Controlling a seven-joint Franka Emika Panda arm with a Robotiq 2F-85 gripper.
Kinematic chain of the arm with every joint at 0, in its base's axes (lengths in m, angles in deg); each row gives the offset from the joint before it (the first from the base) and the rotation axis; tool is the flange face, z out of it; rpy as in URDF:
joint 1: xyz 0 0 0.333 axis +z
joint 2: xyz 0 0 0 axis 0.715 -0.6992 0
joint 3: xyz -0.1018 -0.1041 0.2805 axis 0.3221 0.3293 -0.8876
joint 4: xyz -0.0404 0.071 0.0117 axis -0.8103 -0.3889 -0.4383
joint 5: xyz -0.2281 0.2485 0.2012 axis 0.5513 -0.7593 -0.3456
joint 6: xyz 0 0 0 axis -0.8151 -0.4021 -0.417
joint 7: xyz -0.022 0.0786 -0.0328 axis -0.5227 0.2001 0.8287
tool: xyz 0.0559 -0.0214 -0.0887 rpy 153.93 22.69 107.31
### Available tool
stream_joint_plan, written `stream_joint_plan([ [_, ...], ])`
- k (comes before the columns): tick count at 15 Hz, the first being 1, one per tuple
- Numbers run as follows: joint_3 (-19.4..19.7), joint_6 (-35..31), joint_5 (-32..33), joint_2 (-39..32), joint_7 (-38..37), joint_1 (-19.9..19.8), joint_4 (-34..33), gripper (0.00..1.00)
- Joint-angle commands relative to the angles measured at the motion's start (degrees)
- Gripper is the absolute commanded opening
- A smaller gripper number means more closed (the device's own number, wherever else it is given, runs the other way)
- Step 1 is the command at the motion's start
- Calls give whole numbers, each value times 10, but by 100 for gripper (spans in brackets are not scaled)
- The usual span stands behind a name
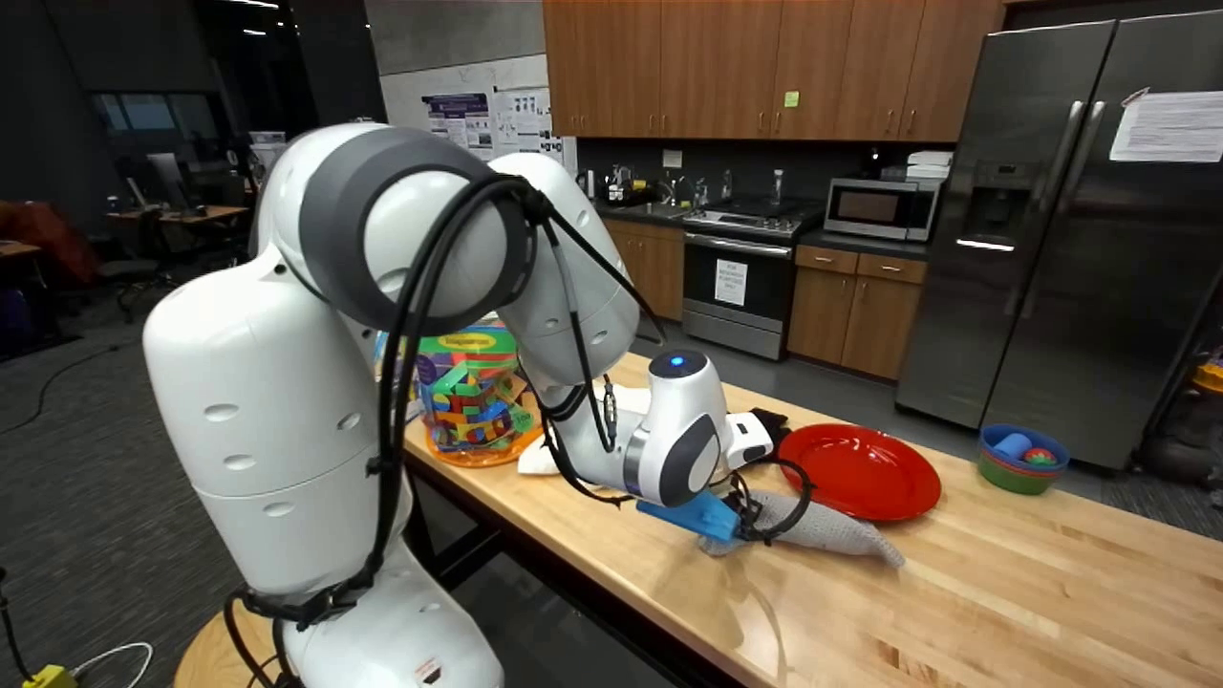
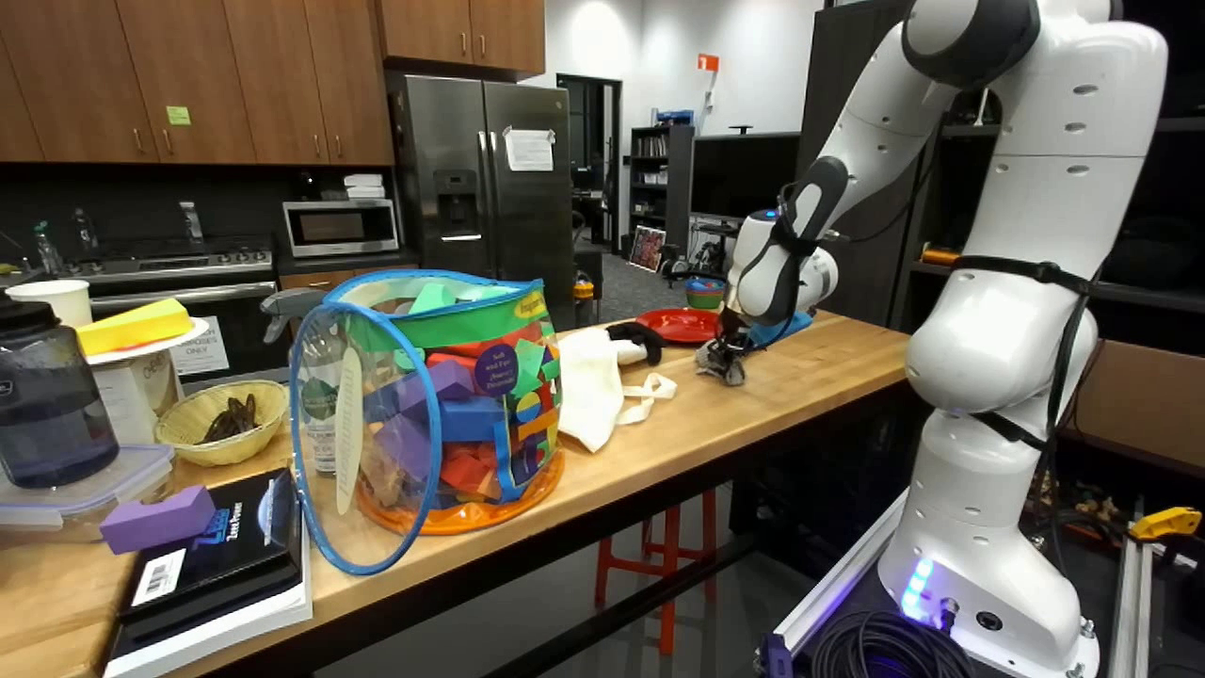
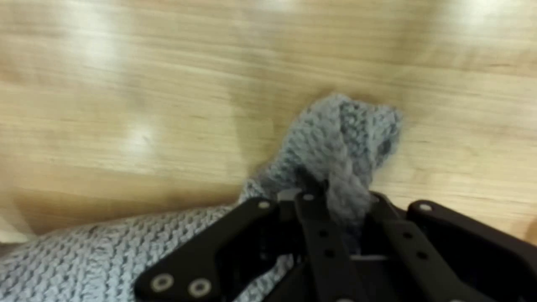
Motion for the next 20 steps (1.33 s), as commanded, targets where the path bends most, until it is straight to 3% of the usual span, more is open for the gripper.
stream_joint_plan([
  [1, -1, -43, -165, 31, 129, 82, 61, 4],
  [4, 48, 21, -319, 79, 263, 207, 41, 4],
  [7, 82, 63, -419, 102, 378, 247, 43, 4],
  [11, 121, 95, -441, 88, 436, 235, 34, 4],
  [15, 128, 65, -400, 40, 388, 196, 29, 4],
  [20, 120, -25, -332, -6, 297, 146, 27, 4],
])
